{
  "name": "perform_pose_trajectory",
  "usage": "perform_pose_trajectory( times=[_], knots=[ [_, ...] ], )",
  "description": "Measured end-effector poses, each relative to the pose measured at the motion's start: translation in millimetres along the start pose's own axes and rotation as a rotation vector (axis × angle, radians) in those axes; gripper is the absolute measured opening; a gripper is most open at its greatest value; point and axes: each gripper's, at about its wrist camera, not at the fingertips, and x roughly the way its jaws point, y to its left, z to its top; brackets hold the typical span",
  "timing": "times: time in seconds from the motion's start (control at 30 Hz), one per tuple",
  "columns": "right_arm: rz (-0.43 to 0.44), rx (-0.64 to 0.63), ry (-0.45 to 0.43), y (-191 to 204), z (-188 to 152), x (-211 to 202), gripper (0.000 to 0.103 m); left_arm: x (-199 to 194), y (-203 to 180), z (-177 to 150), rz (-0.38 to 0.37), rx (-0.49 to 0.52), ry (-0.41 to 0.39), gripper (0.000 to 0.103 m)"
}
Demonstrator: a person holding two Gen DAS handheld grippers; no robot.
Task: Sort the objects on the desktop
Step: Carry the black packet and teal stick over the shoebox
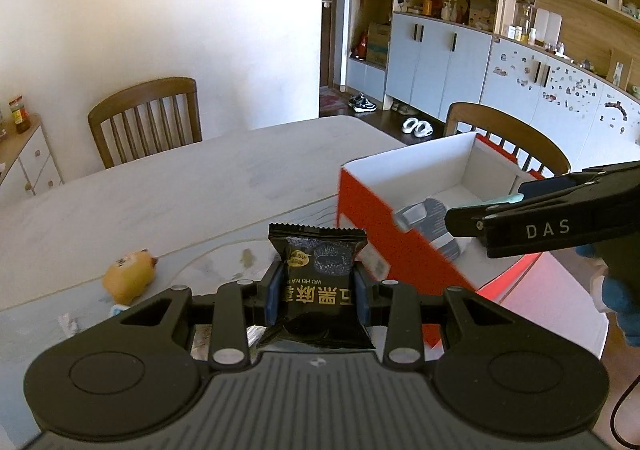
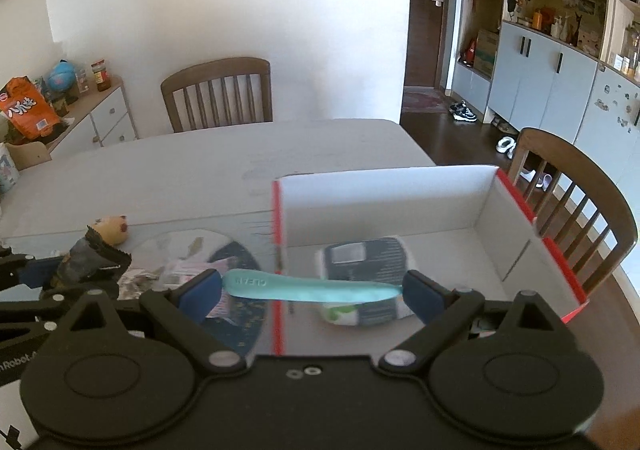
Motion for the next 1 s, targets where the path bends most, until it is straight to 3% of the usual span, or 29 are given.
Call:
perform_pose_trajectory(
  times=[0.43, 1.0],
  knots=[
    [0.023, -0.009, 0.014, -71.6, 4.4, 3.3, 0.097, 31.2, -64.4, 24.8, -0.004, 0.005, 0.012, 0.034],
    [0.034, 0.008, 0.045, -135.9, 4.4, 19.0, 0.097, 79.9, -118.7, 40.0, -0.05, 0.064, 0.096, 0.034]
  ],
)
